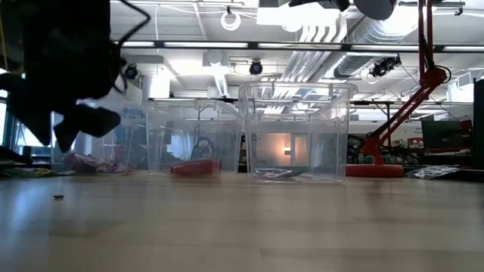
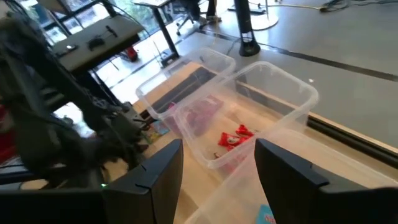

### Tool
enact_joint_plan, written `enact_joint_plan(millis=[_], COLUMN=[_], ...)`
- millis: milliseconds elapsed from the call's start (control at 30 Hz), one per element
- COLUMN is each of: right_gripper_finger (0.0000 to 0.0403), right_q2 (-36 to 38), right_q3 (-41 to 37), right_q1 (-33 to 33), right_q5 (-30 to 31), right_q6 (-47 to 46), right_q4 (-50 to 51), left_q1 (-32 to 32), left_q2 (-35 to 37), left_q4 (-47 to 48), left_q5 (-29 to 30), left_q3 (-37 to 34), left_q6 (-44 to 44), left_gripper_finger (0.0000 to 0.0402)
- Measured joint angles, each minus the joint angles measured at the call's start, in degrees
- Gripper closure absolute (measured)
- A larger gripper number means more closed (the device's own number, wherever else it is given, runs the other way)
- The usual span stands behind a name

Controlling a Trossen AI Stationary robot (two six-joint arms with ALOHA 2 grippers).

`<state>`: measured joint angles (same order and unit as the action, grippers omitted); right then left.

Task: Sort candy
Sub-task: Put the blue candy bag into the right transparent bin

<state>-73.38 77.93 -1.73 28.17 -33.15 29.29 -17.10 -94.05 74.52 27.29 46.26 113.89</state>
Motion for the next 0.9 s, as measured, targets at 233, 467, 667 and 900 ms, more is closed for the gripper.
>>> enact_joint_plan(millis=[233, 467, 667, 900], right_gripper_finger=[0.021, 0.021, 0.021, 0.021], right_q2=[-0.07, -0.11, -0.13, -0.13], right_q3=[0.0, 0.0, 0.0, 0.0], right_q1=[3.95, 5.89, 5.98, 5.45], right_q5=[-4.73, -5.46, -6.24, -6.31], right_q6=[0.1, 0.13, 0.13, -1.37], right_q4=[3.41, 4.97, 4.85, 4.95], left_q1=[7.38, 16.57, 26.79, 34.67], left_q2=[8.93, 9.54, 9.14, 8.73], left_q4=[-6.27, -5.89, -3.72, -4.01], left_q5=[-14.87, -20.75, -17.59, -15.37], left_q3=[-1.44, -3.32, -3.3, -3.27], left_q6=[-37.25, -57.39, -70.05, -76.86], left_gripper_finger=[0.0266, 0.0266, 0.0266, 0.0266])
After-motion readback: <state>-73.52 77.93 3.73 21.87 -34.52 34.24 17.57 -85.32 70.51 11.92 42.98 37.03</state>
